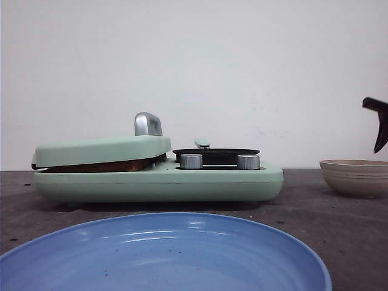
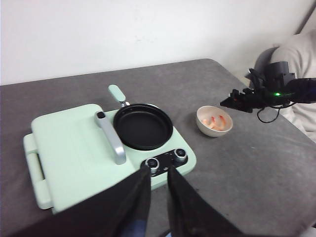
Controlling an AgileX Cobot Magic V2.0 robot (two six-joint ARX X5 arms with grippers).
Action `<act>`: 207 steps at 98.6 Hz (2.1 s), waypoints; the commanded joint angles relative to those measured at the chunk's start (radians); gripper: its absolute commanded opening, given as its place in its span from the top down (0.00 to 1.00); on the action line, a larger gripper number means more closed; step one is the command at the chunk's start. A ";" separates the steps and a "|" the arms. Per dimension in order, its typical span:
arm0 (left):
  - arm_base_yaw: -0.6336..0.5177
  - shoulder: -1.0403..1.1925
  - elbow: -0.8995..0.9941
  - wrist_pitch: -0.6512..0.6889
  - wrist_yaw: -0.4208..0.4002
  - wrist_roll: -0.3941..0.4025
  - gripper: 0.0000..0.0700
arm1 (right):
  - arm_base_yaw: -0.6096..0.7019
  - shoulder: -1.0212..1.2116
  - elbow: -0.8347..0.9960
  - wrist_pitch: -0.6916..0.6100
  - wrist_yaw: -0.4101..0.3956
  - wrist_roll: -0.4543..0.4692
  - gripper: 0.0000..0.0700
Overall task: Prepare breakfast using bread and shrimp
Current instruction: 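Lower the right gripper to the cream shrimp bowl rim and grasp, then lift the shrimp bowl with the right gripper over the frying pan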
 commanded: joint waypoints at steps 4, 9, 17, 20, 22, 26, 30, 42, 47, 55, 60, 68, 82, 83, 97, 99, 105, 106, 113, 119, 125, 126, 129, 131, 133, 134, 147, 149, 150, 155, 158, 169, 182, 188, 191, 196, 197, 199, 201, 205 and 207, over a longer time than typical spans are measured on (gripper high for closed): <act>-0.006 0.004 0.023 0.008 -0.009 0.008 0.99 | 0.010 0.037 0.051 -0.002 -0.010 -0.028 0.63; -0.006 0.004 0.023 0.008 -0.009 0.008 0.99 | 0.013 0.048 0.063 -0.003 -0.006 -0.042 0.63; -0.006 0.004 0.023 0.005 -0.009 0.008 0.99 | 0.017 0.050 0.071 -0.007 0.006 -0.067 0.63; -0.006 0.004 0.023 0.003 -0.009 0.007 0.99 | 0.017 0.051 0.071 -0.003 0.010 -0.069 0.63; -0.006 0.004 0.023 0.001 -0.009 0.006 0.99 | 0.017 0.053 0.071 0.001 0.013 -0.072 0.63; -0.006 0.004 0.023 -0.004 -0.009 0.005 0.99 | 0.017 0.056 0.071 0.003 0.013 -0.077 0.63; -0.006 0.004 0.023 -0.010 -0.009 0.005 0.99 | 0.017 0.057 0.071 -0.002 0.019 -0.079 0.63; -0.006 0.004 0.023 -0.016 -0.009 0.004 0.99 | 0.016 0.065 0.071 -0.002 0.013 -0.096 0.63; -0.006 0.004 0.023 -0.016 -0.009 0.001 0.99 | 0.016 0.067 0.071 0.004 -0.003 -0.113 0.63; -0.006 0.004 0.023 -0.014 -0.009 -0.003 0.99 | 0.016 0.067 0.071 0.007 -0.023 -0.129 0.63; -0.006 0.004 0.023 -0.010 -0.009 -0.004 0.99 | 0.017 0.068 0.071 0.006 -0.027 -0.137 0.63; -0.006 0.006 0.023 -0.008 -0.009 -0.004 0.99 | 0.017 0.078 0.071 0.005 -0.031 -0.137 0.63; -0.006 0.007 0.023 -0.009 -0.009 -0.013 0.99 | 0.017 0.097 0.071 -0.013 -0.034 -0.147 0.63; -0.006 0.007 0.023 -0.009 -0.009 -0.014 0.99 | 0.017 0.097 0.071 -0.015 -0.034 -0.148 0.63; -0.006 0.007 0.023 -0.010 -0.009 -0.026 0.99 | 0.017 0.108 0.071 -0.014 -0.033 -0.166 0.63; -0.006 0.007 0.023 -0.010 -0.009 -0.026 0.99 | 0.017 0.109 0.071 -0.013 -0.033 -0.166 0.63; -0.006 0.007 0.023 -0.010 -0.009 -0.029 0.99 | 0.017 0.112 0.071 -0.006 -0.033 -0.166 0.63; -0.006 0.007 0.023 -0.010 -0.009 -0.029 0.99 | 0.017 0.112 0.071 -0.005 -0.034 -0.166 0.63; -0.006 0.007 0.023 -0.010 -0.009 -0.029 0.99 | 0.017 0.113 0.071 -0.001 -0.034 -0.166 0.63; -0.006 0.007 0.023 -0.010 -0.009 -0.029 0.99 | 0.017 0.113 0.071 0.002 -0.034 -0.166 0.63; -0.006 0.007 0.023 -0.010 -0.009 -0.029 0.99 | 0.017 0.113 0.071 0.006 -0.041 -0.166 0.65; -0.006 0.007 0.023 -0.010 -0.009 -0.029 0.99 | 0.017 0.113 0.071 0.006 -0.043 -0.166 0.65; -0.006 0.007 0.023 -0.010 -0.009 -0.029 0.99 | 0.017 0.113 0.071 0.008 -0.056 -0.166 0.65; -0.006 0.007 0.023 -0.010 -0.009 -0.029 0.99 | 0.017 0.113 0.071 0.009 -0.064 -0.166 0.66; -0.006 0.007 0.023 -0.010 -0.009 -0.029 0.99 | 0.017 0.113 0.071 0.010 -0.070 -0.166 0.66; -0.006 0.007 0.023 -0.010 -0.009 -0.029 0.99 | 0.017 0.113 0.071 0.010 -0.073 -0.166 0.66; -0.006 0.007 0.023 -0.010 -0.009 -0.042 0.99 | 0.017 0.113 0.071 0.009 -0.092 -0.166 0.70; -0.006 0.007 0.023 -0.010 -0.009 -0.045 0.99 | 0.017 0.113 0.071 0.009 -0.094 -0.166 0.70; -0.006 0.007 0.023 -0.010 -0.009 -0.047 0.99 | 0.017 0.113 0.071 0.009 -0.095 -0.166 0.70; -0.006 0.007 0.023 -0.010 -0.009 -0.048 0.99 | 0.017 0.114 0.071 0.008 -0.100 -0.167 0.70; -0.006 0.007 0.023 -0.010 -0.009 -0.048 0.99 | 0.017 0.114 0.071 0.007 -0.101 -0.167 0.70; -0.006 0.007 0.023 -0.011 -0.009 -0.049 0.99 | 0.017 0.119 0.071 0.003 -0.101 -0.168 0.70; -0.006 0.007 0.023 -0.010 -0.008 -0.059 0.99 | 0.017 0.129 0.071 -0.020 -0.103 -0.169 0.70; -0.006 0.007 0.023 -0.011 -0.008 -0.072 0.99 | 0.017 0.132 0.071 -0.024 -0.103 -0.167 0.70; -0.006 0.007 0.023 -0.010 -0.008 -0.078 0.99 | 0.017 0.134 0.071 -0.022 -0.106 -0.167 0.70; -0.006 0.007 0.023 -0.011 -0.008 -0.081 0.99 | 0.017 0.134 0.071 -0.020 -0.108 -0.165 0.71; -0.006 0.006 0.023 -0.011 -0.008 -0.081 0.99 | 0.017 0.134 0.071 -0.020 -0.108 -0.164 0.71; -0.006 0.006 0.023 -0.011 -0.008 -0.081 0.99 | 0.017 0.134 0.071 -0.020 -0.109 -0.164 0.73; -0.006 0.006 0.023 -0.011 -0.008 -0.081 0.99 | 0.017 0.134 0.071 -0.020 -0.109 -0.164 0.75; -0.006 0.006 0.023 -0.011 -0.008 -0.081 0.99 | 0.017 0.134 0.071 -0.020 -0.113 -0.163 0.80; -0.006 0.006 0.023 -0.011 -0.008 -0.081 0.99 | 0.017 0.134 0.071 -0.021 -0.116 -0.163 0.84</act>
